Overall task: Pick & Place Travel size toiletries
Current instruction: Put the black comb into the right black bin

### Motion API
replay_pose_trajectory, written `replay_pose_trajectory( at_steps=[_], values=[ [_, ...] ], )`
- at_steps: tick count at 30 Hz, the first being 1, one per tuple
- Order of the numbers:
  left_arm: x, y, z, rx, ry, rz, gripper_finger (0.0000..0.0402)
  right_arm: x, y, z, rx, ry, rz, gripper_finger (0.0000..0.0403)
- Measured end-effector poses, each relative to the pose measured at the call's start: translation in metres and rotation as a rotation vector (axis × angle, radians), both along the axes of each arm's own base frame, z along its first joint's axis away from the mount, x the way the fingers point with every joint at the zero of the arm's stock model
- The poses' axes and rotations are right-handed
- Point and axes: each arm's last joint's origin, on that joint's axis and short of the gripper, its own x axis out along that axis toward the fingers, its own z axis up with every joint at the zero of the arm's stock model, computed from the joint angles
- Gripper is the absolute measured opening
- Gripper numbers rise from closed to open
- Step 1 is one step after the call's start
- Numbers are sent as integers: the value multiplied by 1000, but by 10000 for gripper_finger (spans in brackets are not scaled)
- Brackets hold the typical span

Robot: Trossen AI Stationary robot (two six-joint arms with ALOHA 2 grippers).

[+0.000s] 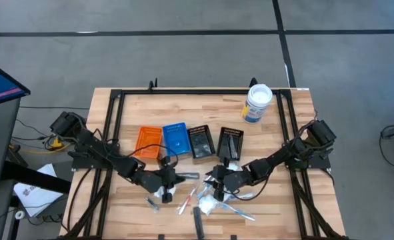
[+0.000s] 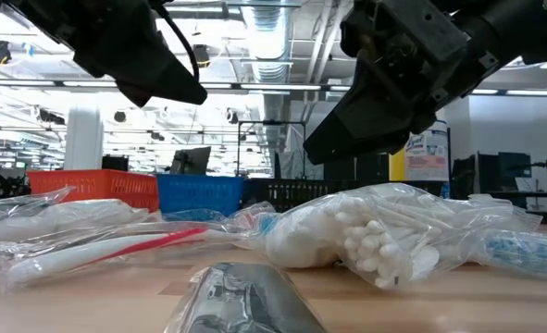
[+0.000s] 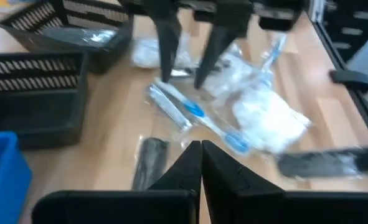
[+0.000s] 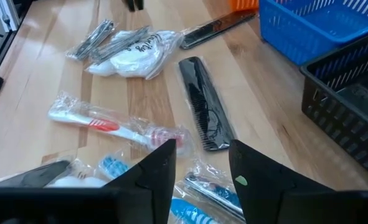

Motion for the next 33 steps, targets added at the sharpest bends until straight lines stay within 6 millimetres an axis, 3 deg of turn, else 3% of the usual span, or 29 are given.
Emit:
replay_pose_trajectory(
  at_steps=[16, 24, 29, 33],
  values=[
    [-6, 12, -25, 7, 123, 65, 165, 7, -3, 5, 36, -26, 64, 144],
    [-9, 14, -50, -20, 172, 65, 203, 33, 8, 8, -25, 4, 90, 210],
    [2, 14, -66, -2, 150, 60, 222, 46, 11, -10, -78, 126, 85, 254],
    [5, 17, -75, 25, 165, 59, 233, 59, 5, -14, -94, 160, 64, 265]
  ],
)
